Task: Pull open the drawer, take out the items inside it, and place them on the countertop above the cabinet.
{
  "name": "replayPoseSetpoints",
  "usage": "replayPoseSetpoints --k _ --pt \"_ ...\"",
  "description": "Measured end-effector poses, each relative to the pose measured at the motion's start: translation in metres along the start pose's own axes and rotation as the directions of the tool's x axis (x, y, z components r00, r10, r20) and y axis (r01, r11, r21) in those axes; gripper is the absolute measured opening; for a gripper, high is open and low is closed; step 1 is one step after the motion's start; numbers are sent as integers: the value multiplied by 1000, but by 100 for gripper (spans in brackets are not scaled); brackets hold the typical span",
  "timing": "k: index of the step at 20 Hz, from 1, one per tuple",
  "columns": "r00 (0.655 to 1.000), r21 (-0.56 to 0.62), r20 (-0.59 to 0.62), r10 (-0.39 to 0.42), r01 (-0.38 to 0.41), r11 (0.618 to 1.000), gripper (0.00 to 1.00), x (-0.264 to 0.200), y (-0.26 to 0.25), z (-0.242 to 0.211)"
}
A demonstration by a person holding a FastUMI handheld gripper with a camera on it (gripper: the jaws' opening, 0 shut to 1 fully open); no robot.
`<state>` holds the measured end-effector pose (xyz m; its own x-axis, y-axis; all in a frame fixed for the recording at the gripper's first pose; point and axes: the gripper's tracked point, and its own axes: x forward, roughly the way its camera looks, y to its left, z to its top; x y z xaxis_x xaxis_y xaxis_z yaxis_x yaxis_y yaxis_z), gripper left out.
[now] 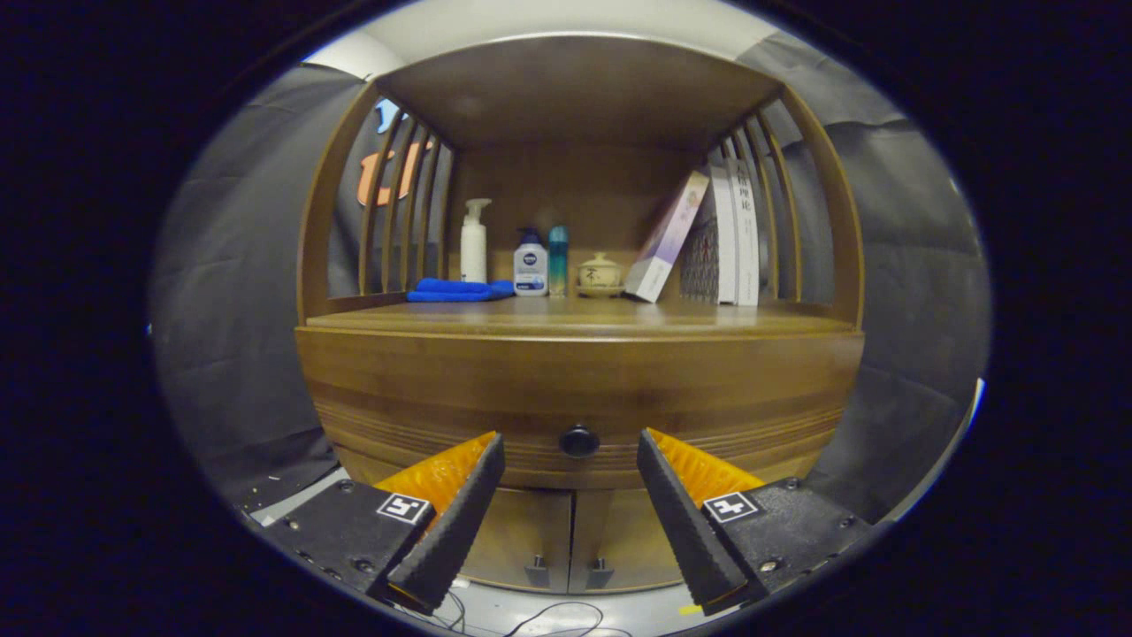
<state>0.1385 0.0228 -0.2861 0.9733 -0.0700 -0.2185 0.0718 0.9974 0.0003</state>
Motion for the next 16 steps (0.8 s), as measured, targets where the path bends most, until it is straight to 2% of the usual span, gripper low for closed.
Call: replayPoseSetpoints --k 3,10,13,16 --pt "1000 18 -13 -14 15 1000 95 18 -6 -2" --pt "999 29 -35 -12 13 999 70 30 -7 -10" --pt "999 32 -30 -13 14 999 64 32 -2 -10" --pt "999 24 -15 -31 31 999 48 32 -1 -6"
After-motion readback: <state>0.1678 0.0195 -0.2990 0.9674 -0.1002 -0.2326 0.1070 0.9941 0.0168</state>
